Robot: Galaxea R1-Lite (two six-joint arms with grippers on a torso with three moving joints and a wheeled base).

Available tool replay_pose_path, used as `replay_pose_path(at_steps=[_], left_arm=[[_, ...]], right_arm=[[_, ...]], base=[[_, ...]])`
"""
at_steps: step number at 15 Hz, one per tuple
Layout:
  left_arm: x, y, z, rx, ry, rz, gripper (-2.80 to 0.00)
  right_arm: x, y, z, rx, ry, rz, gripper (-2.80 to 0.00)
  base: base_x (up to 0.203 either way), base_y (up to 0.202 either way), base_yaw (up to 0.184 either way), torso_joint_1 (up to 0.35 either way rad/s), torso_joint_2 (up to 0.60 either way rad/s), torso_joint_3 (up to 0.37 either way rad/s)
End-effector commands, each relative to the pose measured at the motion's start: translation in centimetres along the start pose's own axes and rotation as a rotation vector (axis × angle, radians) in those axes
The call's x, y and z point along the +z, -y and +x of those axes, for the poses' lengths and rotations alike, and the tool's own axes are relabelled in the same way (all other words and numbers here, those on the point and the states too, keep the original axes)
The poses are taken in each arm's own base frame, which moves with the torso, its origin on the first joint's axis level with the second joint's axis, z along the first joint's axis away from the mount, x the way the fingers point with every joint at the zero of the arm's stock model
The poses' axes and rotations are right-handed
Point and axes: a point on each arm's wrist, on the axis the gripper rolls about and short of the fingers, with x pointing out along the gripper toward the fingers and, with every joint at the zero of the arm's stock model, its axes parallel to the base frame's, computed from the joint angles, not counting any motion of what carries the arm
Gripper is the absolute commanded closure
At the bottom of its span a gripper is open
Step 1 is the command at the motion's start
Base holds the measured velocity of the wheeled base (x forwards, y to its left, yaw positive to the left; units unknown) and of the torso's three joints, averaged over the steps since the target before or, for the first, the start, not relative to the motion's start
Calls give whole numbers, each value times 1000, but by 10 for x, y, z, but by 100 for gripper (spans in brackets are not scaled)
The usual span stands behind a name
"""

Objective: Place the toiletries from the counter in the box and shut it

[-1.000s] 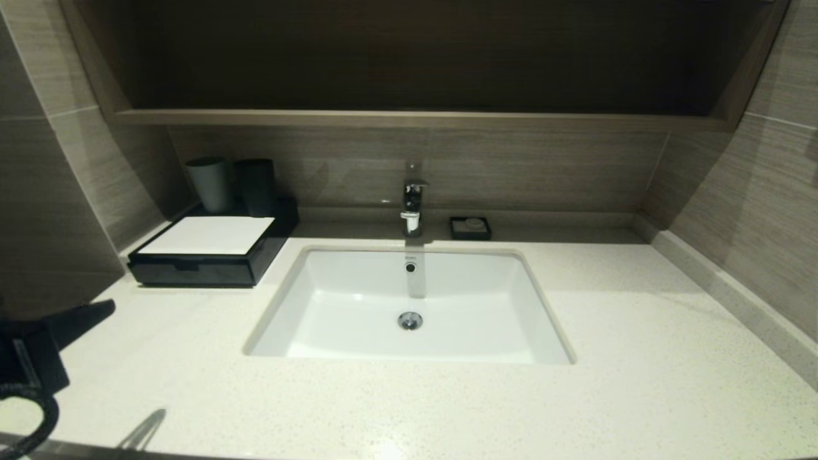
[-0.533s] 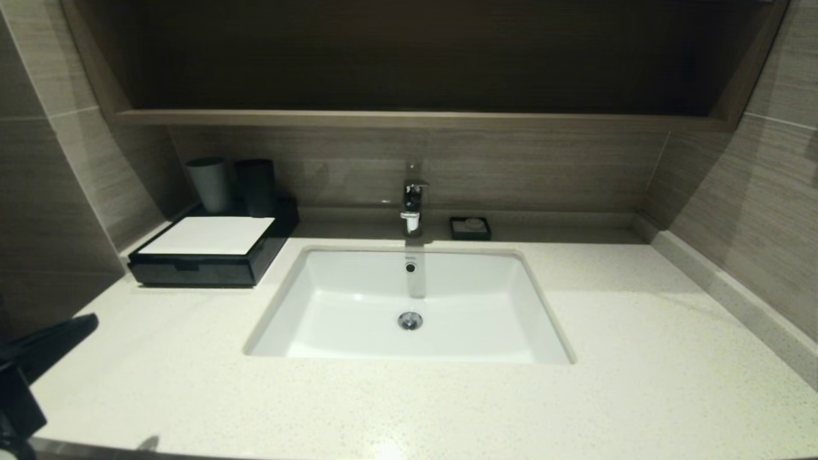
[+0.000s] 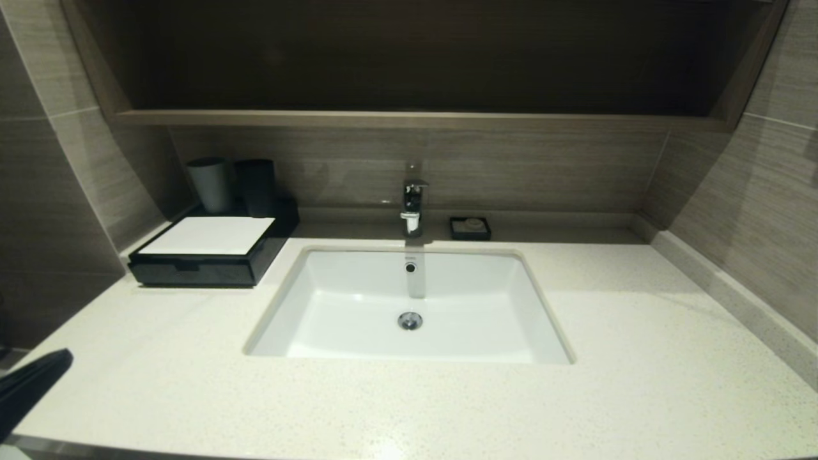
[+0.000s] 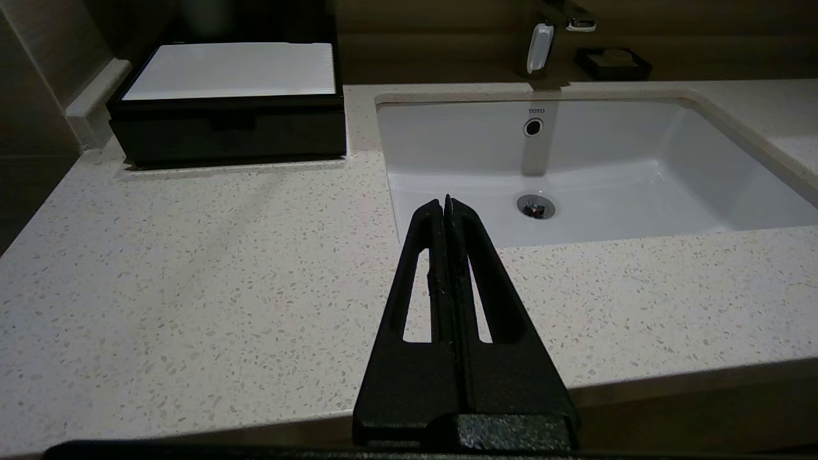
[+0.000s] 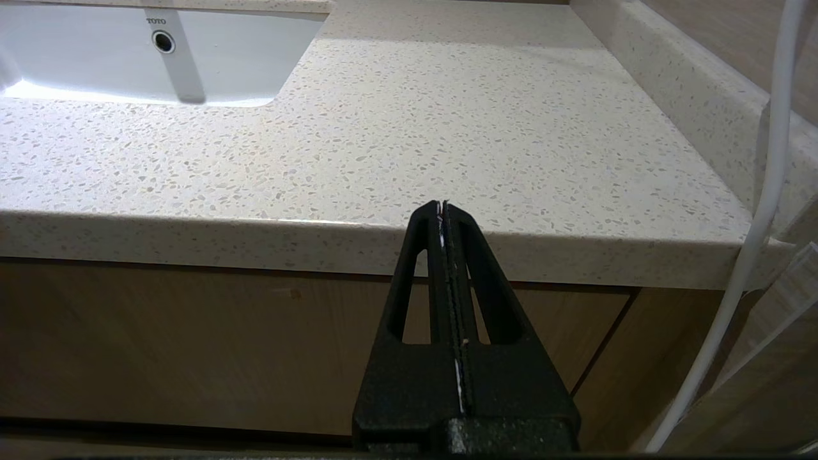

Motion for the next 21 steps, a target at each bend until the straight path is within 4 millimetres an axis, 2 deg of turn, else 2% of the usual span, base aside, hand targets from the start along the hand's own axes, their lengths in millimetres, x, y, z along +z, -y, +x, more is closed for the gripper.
replay_pose_path(at_steps=[1, 7, 21], left_arm=[[-9, 3, -14, -12, 47, 22, 0], [-27, 7, -35, -14, 126, 42, 0], [-65, 11, -59, -3, 235, 111, 0]], right_arm=[[0, 0, 0, 1, -1, 0, 0], [0, 0, 0, 1, -1, 0, 0], [0, 0, 0, 1, -2, 0, 0]], base=[[0, 0, 0, 0, 0, 0], [0, 0, 0, 0, 0, 0], [0, 0, 0, 0, 0, 0]])
